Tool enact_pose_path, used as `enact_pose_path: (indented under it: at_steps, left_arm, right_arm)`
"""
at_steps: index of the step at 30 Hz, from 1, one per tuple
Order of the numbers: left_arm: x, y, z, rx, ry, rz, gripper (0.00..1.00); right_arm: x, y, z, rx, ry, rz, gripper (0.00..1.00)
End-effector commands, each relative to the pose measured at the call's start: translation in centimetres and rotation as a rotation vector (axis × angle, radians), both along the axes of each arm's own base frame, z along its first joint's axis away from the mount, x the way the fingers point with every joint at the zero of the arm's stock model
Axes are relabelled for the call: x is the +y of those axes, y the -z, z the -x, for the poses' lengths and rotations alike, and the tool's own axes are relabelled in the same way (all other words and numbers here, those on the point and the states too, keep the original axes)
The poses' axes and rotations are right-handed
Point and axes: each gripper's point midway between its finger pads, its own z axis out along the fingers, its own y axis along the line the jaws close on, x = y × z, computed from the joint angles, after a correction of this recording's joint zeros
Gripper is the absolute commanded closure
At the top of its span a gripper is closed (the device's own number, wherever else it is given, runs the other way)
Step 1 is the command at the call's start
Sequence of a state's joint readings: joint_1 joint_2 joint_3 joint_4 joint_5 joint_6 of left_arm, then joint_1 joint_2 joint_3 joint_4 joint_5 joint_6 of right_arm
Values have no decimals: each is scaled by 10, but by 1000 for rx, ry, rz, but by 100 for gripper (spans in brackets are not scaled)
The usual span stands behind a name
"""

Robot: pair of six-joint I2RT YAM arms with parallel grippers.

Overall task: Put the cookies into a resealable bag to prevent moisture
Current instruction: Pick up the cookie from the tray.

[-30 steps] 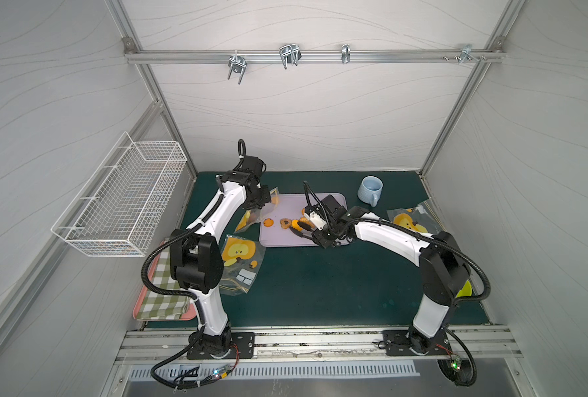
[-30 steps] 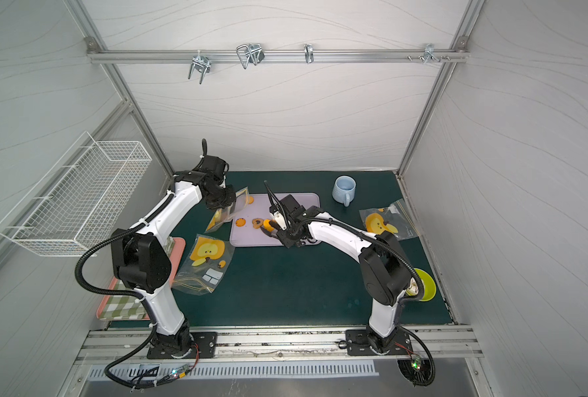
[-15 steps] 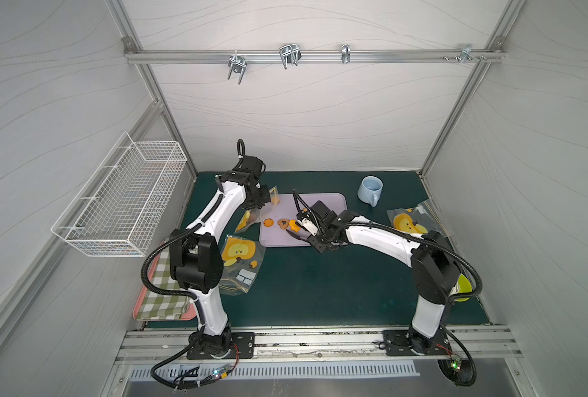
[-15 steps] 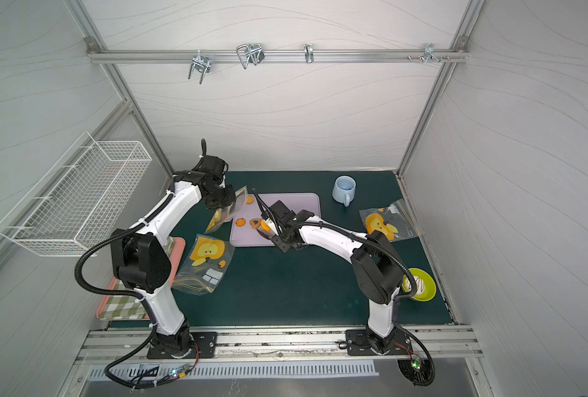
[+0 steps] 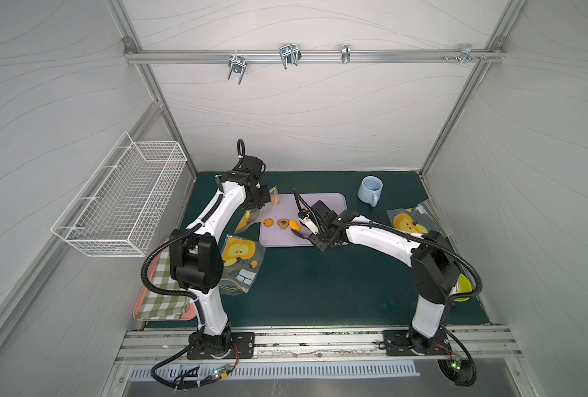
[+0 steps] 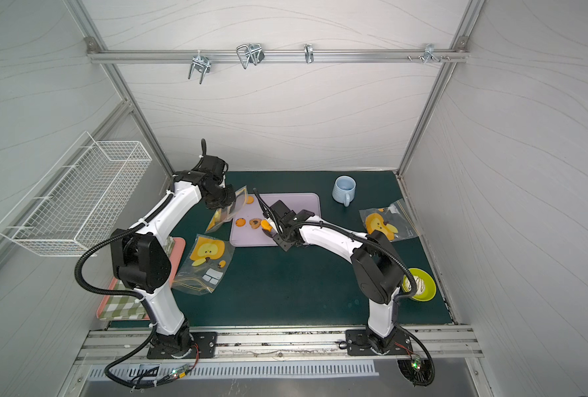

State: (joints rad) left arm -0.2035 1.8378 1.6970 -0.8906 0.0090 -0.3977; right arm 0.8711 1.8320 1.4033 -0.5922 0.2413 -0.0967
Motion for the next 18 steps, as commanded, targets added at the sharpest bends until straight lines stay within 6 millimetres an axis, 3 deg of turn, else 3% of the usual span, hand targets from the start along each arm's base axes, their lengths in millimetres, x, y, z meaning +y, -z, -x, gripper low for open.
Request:
enact_pose_path:
  at_steps: [1, 8, 18]
  left_arm:
    - [1, -10, -7, -34, -13, 13, 100]
    - [2, -10, -7, -36, -12, 10, 100]
    - [2, -11, -7, -37, -13, 11, 100]
  right_arm:
    - [6, -5, -1, -2, -9, -31, 52]
    - [19, 1, -5, 32, -30, -55, 53]
    - [19, 4, -21, 44, 9, -78, 60]
